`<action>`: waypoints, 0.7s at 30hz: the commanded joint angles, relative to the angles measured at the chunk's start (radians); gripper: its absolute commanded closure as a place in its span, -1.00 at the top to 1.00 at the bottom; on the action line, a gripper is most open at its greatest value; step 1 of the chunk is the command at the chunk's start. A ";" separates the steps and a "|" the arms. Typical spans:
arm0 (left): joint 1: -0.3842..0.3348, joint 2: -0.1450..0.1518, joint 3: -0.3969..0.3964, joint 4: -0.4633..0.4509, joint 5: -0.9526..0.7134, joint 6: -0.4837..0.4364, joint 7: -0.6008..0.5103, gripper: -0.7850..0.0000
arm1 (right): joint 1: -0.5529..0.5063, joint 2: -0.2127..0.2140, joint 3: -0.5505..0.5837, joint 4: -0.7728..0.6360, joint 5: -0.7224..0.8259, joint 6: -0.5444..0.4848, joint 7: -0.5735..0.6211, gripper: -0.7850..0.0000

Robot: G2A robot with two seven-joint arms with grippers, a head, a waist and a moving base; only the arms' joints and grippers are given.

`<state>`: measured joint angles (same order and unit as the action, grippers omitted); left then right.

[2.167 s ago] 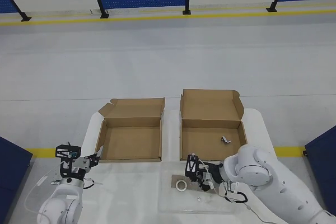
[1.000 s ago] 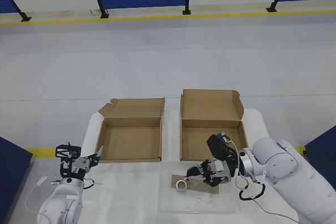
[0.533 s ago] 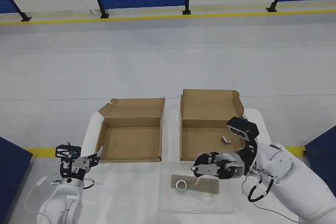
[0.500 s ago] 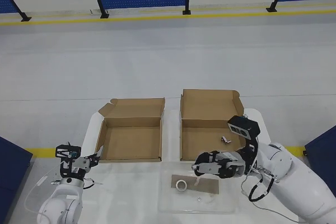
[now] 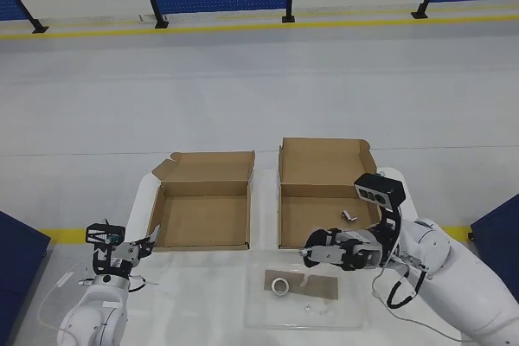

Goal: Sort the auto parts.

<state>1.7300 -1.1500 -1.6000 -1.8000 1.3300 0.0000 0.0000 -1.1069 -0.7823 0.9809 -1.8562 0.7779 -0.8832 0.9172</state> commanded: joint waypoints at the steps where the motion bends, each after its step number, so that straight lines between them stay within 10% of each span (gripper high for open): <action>1: 0.000 0.000 0.000 0.000 0.000 0.000 0.000 1.00 | -0.011 -0.003 0.005 -0.010 0.046 0.007 -0.034 -1.00; 21: 0.000 0.000 0.000 0.000 0.000 0.000 0.000 1.00 | -0.041 -0.036 0.070 -0.058 0.418 0.070 0.090 -1.00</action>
<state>1.7300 -1.1500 -1.6000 -1.8000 1.3300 0.0000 0.0000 -1.1483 -0.8186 1.0512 -1.9136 1.1953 -0.8128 1.0074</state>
